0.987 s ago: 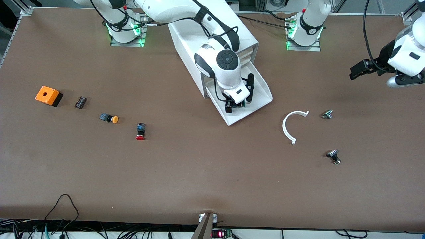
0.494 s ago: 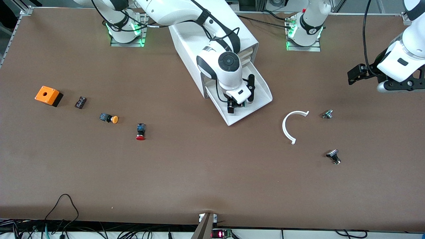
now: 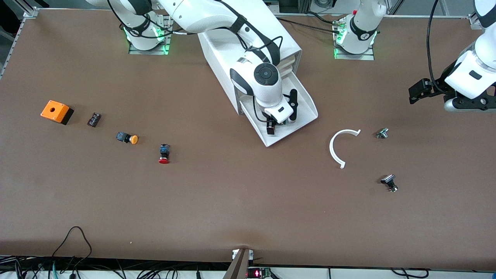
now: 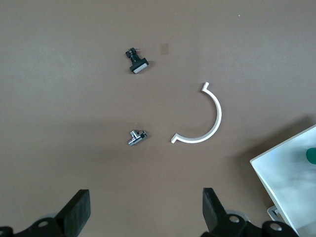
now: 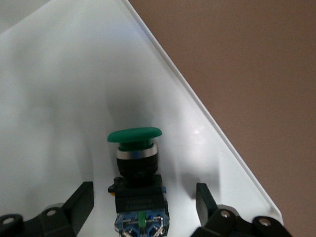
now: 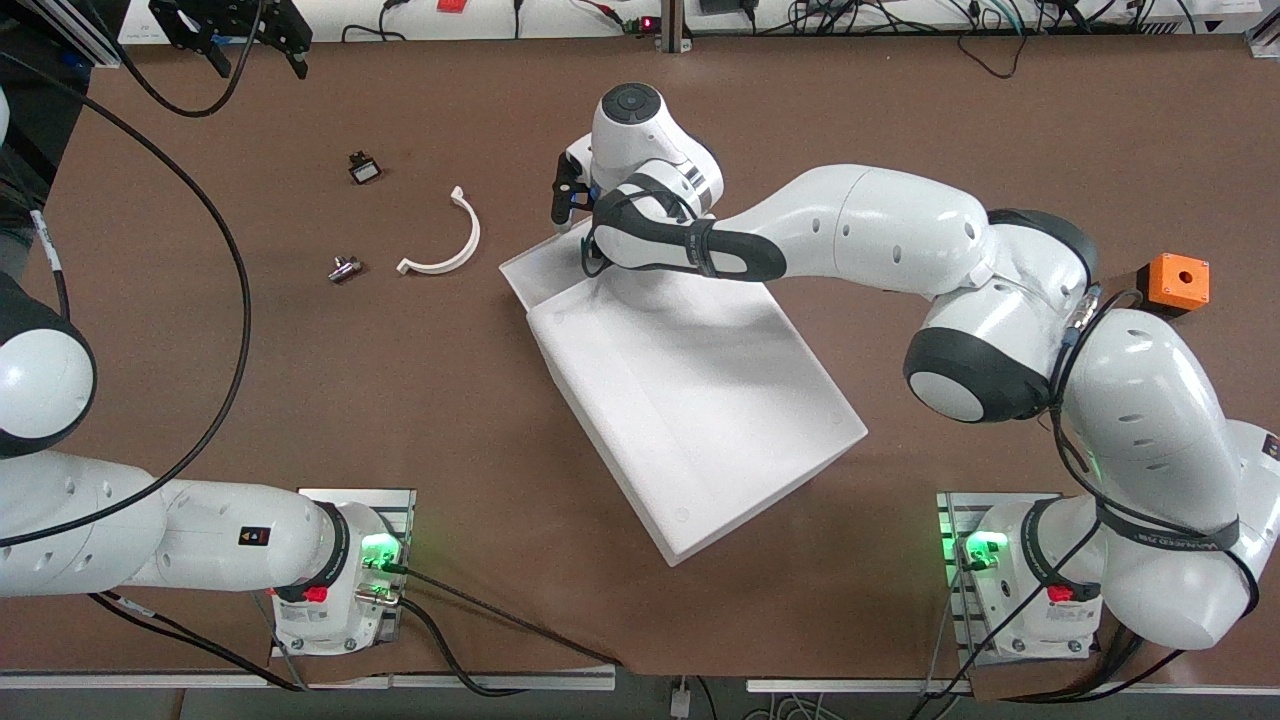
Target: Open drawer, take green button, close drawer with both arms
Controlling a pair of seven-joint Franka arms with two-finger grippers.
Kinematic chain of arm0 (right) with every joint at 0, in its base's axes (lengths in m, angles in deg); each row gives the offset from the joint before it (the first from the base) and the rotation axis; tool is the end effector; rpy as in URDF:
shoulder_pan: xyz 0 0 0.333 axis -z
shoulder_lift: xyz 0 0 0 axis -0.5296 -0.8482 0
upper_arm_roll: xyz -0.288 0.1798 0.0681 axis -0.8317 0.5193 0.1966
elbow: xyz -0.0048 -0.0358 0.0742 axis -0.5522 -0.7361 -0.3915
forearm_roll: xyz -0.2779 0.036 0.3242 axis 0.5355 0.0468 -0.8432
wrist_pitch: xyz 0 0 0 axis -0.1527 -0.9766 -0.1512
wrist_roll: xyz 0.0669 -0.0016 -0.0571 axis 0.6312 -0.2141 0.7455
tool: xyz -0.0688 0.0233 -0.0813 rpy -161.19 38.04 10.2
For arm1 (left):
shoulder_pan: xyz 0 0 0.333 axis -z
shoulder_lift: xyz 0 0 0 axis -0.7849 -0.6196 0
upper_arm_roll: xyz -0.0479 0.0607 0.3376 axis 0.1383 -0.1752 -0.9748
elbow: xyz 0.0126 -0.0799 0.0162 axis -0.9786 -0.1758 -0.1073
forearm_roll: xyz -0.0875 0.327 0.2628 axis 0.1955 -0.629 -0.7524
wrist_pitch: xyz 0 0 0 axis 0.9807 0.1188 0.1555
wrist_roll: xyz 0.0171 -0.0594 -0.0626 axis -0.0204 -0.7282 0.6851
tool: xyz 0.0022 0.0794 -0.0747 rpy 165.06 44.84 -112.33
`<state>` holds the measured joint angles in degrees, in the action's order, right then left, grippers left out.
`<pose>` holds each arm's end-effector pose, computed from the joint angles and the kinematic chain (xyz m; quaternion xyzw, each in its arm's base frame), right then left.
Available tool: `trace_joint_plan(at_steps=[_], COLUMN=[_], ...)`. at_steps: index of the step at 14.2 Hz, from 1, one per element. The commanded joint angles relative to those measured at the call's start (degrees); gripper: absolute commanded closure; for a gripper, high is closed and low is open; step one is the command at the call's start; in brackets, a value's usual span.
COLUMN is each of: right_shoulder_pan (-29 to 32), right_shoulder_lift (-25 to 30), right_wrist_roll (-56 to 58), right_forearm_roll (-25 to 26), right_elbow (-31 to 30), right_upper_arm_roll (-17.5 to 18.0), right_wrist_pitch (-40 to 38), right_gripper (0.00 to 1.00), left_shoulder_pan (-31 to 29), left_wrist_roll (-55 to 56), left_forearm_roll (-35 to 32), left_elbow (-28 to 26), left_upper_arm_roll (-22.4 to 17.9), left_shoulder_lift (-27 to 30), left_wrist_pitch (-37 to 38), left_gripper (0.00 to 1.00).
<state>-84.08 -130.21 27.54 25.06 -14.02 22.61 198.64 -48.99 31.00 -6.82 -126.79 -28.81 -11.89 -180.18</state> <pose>0.5138 0.6502 0.2492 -0.7328 -0.6772 -0.0522 0.0399 0.5859 -0.0223 0.6037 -0.9994 -0.0113 0.0215 0.0234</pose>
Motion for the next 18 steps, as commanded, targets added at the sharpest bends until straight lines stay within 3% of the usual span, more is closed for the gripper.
trace_joint_plan(at_steps=[1, 3, 8, 11, 18], right_shoulder_pan=[-0.2, -0.5, -0.6, -0.3, 0.0], right_shoulder_lift=[-1.3, -1.3, -0.1, 3.1, 12.2], right_wrist_roll=[1.9, 2.1, -0.9, -3.8, -7.7], right_forearm_roll=[1.5, 2.7, 2.5, 2.2, 2.1], right_elbow=[1.7, 1.7, 2.0, 2.0, 1.6], right_upper_arm_roll=[0.0, 0.0, -0.2, -0.7, -8.2], right_wrist_pitch=[0.5, 0.6, -0.2, -2.1, -7.9], right_gripper=[0.43, 0.60, 0.79, 0.79, 0.78], left_shoulder_pan=[-0.6, -0.8, -1.0, -1.7, -1.8], left_wrist_roll=[-1.8, -1.8, -1.8, -1.8, -1.7], left_forearm_roll=[1.7, 1.7, 2.1, 2.3, 3.0], left_elbow=[1.7, 1.7, 1.7, 1.7, 1.7], left_upper_arm_roll=[-0.2, -0.2, -0.2, -0.2, -0.2], left_shoulder_lift=[-1.0, -1.0, -1.0, -1.1, -1.1], left_wrist_pitch=[0.2, 0.2, 0.3, 0.3, 0.5], left_gripper=[0.00, 0.00, 0.00, 0.00, 0.00])
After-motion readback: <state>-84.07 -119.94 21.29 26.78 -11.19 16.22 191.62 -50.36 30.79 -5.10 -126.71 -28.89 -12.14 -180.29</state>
